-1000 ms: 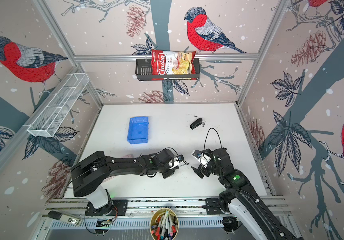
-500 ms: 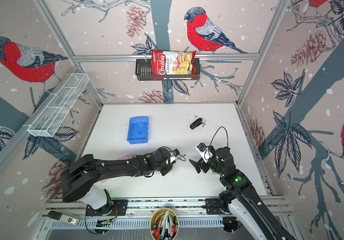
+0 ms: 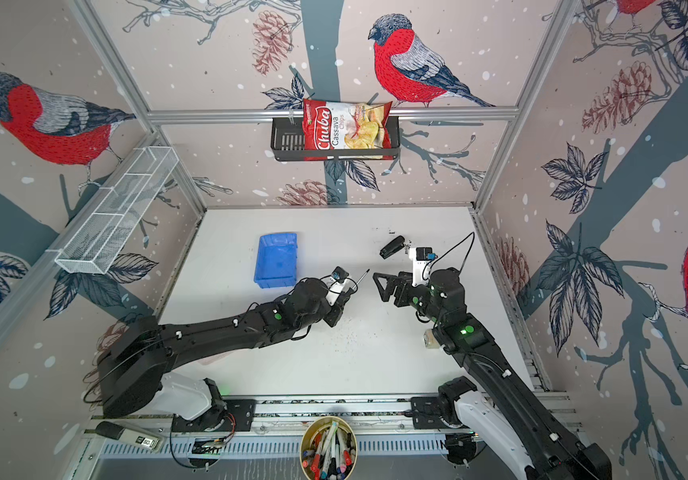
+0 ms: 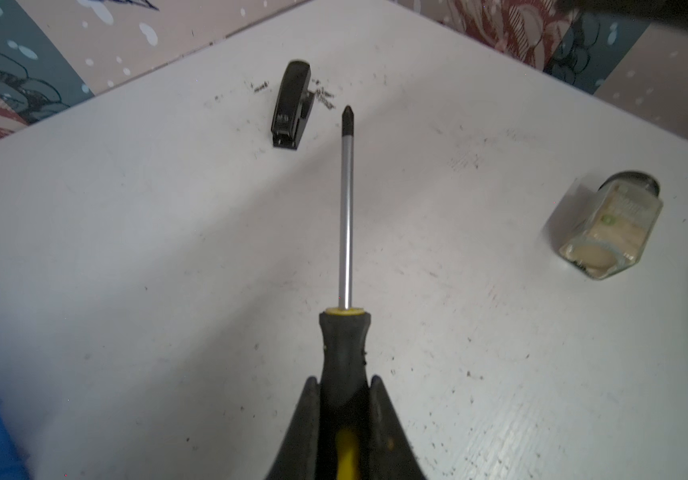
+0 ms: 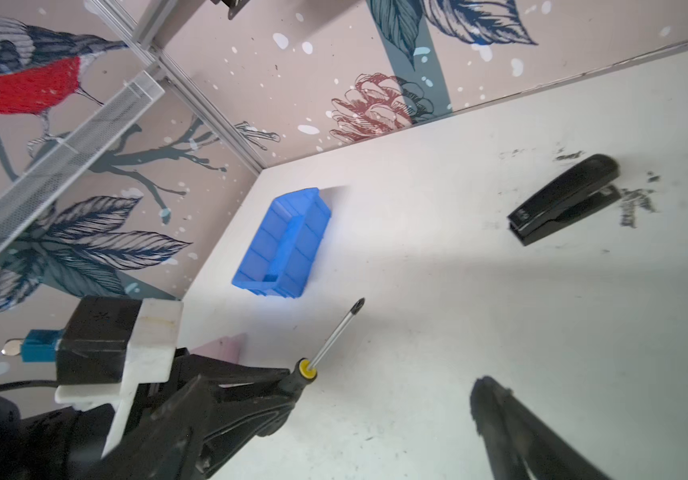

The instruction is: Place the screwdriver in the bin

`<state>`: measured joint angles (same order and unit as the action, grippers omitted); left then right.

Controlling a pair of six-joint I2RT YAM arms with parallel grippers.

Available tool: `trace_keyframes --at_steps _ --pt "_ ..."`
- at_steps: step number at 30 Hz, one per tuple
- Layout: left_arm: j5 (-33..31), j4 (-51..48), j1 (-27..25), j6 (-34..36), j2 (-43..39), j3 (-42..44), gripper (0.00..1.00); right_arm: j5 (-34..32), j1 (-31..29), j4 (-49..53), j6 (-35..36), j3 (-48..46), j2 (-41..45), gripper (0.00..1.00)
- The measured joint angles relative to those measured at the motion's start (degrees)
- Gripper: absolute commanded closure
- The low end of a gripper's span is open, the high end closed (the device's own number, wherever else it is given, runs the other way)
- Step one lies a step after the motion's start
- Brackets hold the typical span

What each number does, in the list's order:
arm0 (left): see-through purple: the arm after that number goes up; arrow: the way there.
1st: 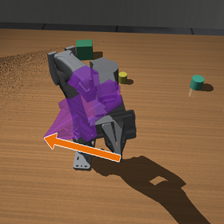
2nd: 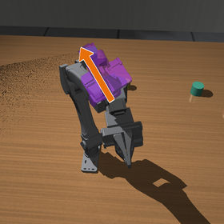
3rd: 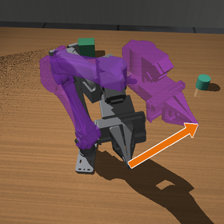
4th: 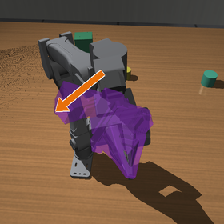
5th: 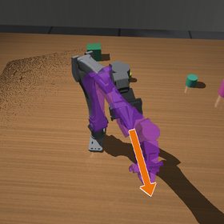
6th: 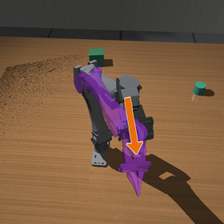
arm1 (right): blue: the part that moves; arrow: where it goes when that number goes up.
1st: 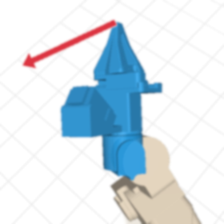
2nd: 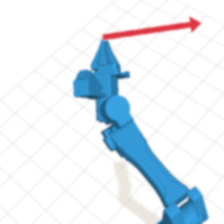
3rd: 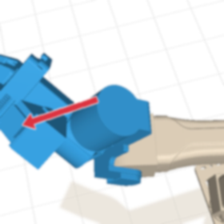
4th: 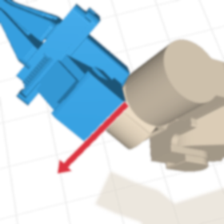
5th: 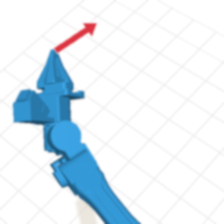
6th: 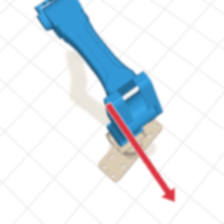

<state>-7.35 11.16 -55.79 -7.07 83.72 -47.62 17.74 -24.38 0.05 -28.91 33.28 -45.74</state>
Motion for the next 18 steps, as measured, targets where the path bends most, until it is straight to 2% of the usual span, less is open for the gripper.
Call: trace_keyframes --at_steps 6,10,12,14,18 --pt "1.5 4.6 0.5 -2.3 -1.9 -0.5 1.0 4.0 0.8 -7.2 -7.3 1.0 -5.2 0.01" --pt "3.4 7.0 0.5 -3.5 -3.4 -0.5 1.0 7.0 0.5 -9.9 -10.7 2.4 -9.1 0.11" --pt "4.6 7.6 0.5 -3.5 -4.1 -0.5 1.0 8.2 0.0 -11.3 -12.1 2.5 -10.3 0.19" --pt "5.3 7.9 0.6 -3.5 -4.6 -0.5 1.0 9.0 0.0 -12.8 -13.5 2.5 -11.2 0.36" --pt "7.5 8.5 0.6 -3.5 -5.2 -0.3 1.0 10.4 -0.5 -14.7 -15.5 3.1 -12.9 0.6"
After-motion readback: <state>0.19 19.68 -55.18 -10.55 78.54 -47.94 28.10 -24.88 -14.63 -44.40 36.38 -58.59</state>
